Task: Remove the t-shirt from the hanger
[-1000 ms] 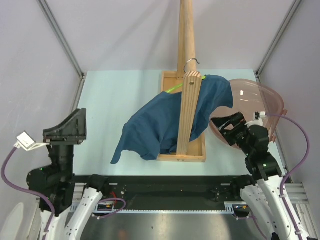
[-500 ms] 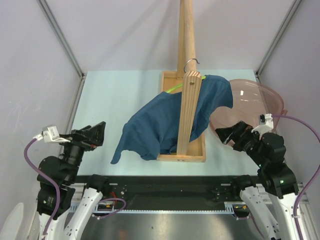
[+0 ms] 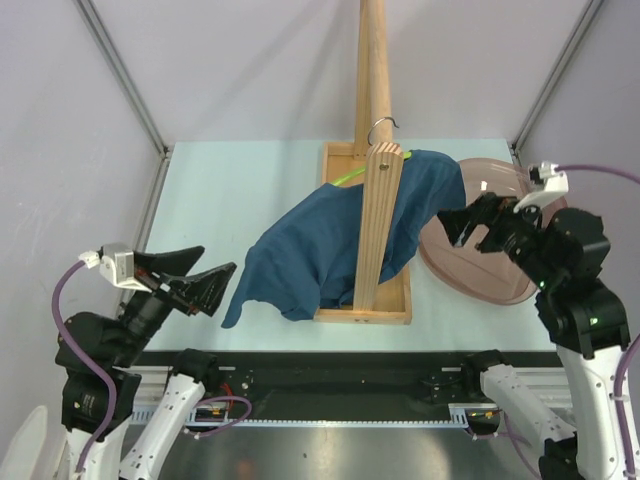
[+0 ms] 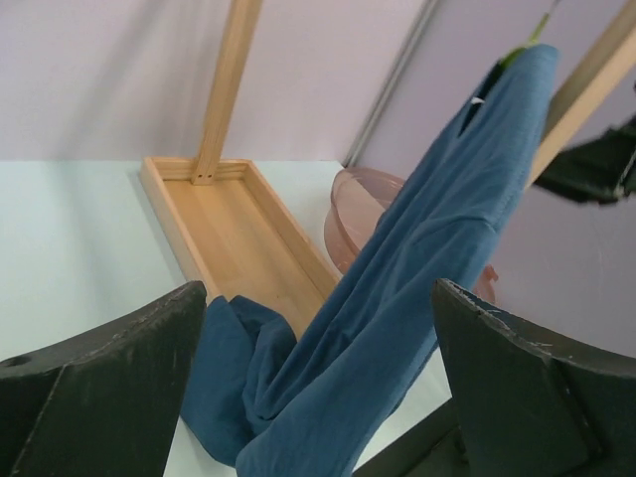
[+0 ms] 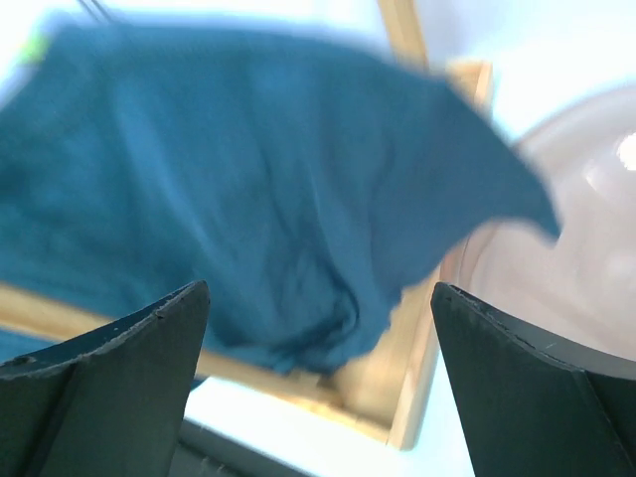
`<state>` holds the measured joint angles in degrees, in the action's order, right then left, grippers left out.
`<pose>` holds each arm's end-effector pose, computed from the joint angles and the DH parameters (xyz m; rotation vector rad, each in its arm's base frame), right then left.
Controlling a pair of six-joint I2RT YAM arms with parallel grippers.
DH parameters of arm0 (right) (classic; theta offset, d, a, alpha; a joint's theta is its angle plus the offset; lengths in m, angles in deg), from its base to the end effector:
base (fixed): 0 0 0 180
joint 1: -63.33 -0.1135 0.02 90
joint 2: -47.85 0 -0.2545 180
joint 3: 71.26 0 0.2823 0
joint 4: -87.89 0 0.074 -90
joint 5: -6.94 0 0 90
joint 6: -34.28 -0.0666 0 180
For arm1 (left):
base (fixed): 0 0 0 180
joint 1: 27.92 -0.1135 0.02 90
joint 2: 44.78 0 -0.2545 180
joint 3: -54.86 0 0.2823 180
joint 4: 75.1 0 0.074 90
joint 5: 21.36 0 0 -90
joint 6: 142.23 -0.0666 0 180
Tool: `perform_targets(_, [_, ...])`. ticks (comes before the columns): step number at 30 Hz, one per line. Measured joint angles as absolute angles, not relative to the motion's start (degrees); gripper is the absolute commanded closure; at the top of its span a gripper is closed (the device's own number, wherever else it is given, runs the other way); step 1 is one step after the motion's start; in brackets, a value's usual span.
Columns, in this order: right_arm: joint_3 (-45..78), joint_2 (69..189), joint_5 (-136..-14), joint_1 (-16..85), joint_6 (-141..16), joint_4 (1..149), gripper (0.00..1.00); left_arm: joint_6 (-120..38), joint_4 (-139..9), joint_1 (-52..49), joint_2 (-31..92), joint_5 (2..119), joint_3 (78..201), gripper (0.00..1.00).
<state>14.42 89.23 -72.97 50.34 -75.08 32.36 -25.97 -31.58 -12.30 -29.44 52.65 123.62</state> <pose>0.1611 0.0491 0.4517 -0.0301 1.7980 0.5623 0.0709 -0.0389 0.4313 0.1055 1.4488 -0.7971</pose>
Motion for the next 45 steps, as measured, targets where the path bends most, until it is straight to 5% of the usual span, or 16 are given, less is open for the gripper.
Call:
perform_targets(13, [25.17,100.53,-70.46,50.34,-62.44,40.90,0.06,-33.00,-36.28,-12.30,-21.33,37.66,127.45,0.00])
perform_targets(27, [25.17,101.23,-68.16,50.34,-63.51,42.72,0.04,-29.77,-47.78,-12.17,4.61,20.74,147.45,0.06])
perform_targets(38, [25.44,92.95,-69.23,50.34,-64.69,37.45,0.02,-32.17,-40.96,-0.36,24.59,22.16,167.97,0.07])
perform_targets(45, [27.08,90.00,-70.57,50.36,-63.69,33.43,0.00,-33.88,-35.58,3.94,31.28,25.92,172.36,0.19])
